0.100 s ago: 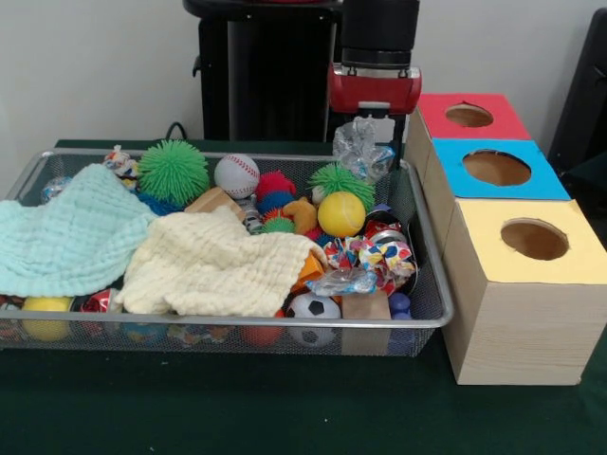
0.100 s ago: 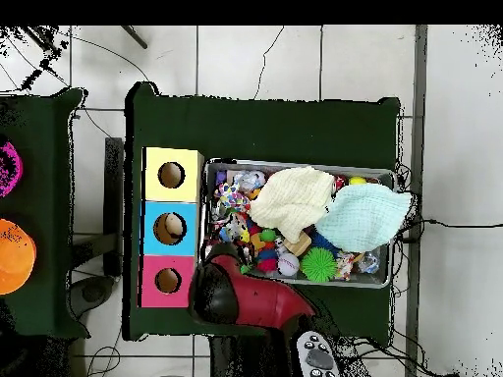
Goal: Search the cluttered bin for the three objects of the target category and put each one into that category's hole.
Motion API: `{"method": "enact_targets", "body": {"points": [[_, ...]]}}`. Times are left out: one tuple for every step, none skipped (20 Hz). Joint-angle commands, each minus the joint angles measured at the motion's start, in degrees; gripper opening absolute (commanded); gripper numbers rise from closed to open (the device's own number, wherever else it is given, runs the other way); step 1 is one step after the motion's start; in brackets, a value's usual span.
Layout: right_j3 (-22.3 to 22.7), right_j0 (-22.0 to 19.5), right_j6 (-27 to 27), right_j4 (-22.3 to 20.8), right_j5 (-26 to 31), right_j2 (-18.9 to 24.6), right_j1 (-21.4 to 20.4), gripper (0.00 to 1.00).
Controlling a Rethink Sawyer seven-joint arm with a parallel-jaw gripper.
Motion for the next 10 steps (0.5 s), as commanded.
{"method": "enact_targets", "body": {"points": [[-6.7,0.1,9.0,3.3,6.4,0.0,2.7,0.00],[-6.9,0.2,9.0,3.2,6.5,0.0,2.7,0.00],[-7.2,0.5,9.0,3.4,6.8,-0.3,2.8,0.00],[-7.5,0.8,9.0,3.5,7.0,-0.5,2.9,0.00],[-7.8,1.1,9.0,3.7,7.3,-0.8,3.0,0.00],[-8.1,1.5,9.0,3.8,7.6,-1.0,3.1,0.00],[-8.5,1.7,8.9,4.0,7.8,-1.2,3.3,0.00],[-8.9,2.0,8.8,4.1,8.1,-1.3,3.6,0.00],[-9.3,2.3,8.8,4.2,8.3,-1.5,3.8,0.00],[-9.7,2.5,8.7,4.4,8.5,-1.6,4.0,0.00]]}}
